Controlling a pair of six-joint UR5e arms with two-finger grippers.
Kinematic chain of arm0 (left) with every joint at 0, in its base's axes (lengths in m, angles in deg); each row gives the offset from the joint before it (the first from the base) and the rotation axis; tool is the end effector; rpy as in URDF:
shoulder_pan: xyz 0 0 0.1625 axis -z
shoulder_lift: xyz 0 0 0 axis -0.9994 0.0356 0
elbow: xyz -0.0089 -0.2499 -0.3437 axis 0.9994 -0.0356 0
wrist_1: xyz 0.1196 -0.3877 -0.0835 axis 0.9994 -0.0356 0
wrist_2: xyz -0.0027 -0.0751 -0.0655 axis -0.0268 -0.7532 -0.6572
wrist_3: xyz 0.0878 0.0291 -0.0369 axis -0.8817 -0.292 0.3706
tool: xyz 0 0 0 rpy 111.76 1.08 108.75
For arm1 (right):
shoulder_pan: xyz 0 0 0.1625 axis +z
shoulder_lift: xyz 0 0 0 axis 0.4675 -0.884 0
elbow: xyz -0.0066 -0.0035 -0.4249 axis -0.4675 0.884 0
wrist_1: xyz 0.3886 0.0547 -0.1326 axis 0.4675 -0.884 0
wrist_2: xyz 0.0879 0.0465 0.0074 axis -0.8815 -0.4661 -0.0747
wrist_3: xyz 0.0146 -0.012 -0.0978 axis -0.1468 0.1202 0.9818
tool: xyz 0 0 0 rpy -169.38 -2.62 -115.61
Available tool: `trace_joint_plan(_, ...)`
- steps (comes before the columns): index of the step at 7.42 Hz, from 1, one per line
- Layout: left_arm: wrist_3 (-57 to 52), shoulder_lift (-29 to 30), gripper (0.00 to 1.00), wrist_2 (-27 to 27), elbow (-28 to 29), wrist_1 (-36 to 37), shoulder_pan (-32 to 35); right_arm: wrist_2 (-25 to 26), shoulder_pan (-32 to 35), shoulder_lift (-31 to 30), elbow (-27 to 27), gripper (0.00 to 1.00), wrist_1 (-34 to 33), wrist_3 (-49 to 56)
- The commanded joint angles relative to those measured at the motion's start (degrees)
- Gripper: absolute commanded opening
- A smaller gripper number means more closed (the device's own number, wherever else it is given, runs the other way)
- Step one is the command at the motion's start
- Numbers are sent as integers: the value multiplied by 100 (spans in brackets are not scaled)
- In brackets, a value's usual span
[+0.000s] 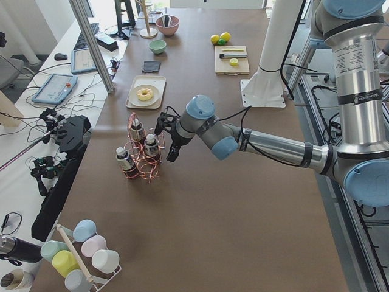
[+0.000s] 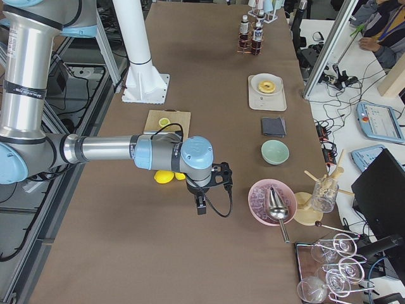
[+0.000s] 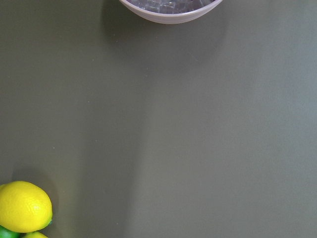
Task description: Place tea on tray
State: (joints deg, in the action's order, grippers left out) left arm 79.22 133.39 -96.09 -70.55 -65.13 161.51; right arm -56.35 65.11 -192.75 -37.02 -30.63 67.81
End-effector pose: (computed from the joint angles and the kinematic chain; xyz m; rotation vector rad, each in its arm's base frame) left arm 0.0503 -0.4366 0.4813 0.4718 0.8759 -0.0438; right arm 0.0814 -0.3833 0.6169 0.0922 -0.8043 -0.1827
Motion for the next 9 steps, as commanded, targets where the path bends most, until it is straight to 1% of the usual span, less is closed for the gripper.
trace_joint_plan(1, 763, 519, 97, 942, 112, 3, -814, 13, -8, 30, -1, 100, 0, 69)
trace_joint_plan(2, 790, 747, 97, 953, 269, 12, -825, 13, -8, 31, 8, 100, 0, 69)
trace_joint_plan(3, 790, 1054, 97, 961, 619, 21, -842, 13, -17, 39, -1, 100, 0, 69)
trace_joint_plan(4, 782, 1248, 96, 970, 779, 30, -843, 13, -17, 48, -10, 100, 0, 69)
trace_joint_plan(6, 764, 1346, 96, 979, 868, 30, -843, 4, -17, 39, -27, 100, 0, 78)
trace_joint_plan(7, 755, 1468, 96, 988, 1016, 30, -843, 4, -17, 31, -27, 100, 0, 78)
trace_joint_plan(8, 747, 1470, 87, 1023, 1035, 21, -843, 4, -17, 31, -27, 100, 0, 78)
trace_joint_plan(9, 755, 1461, 82, 1145, 1044, 21, -851, 4, -17, 31, -27, 100, 0, 78)
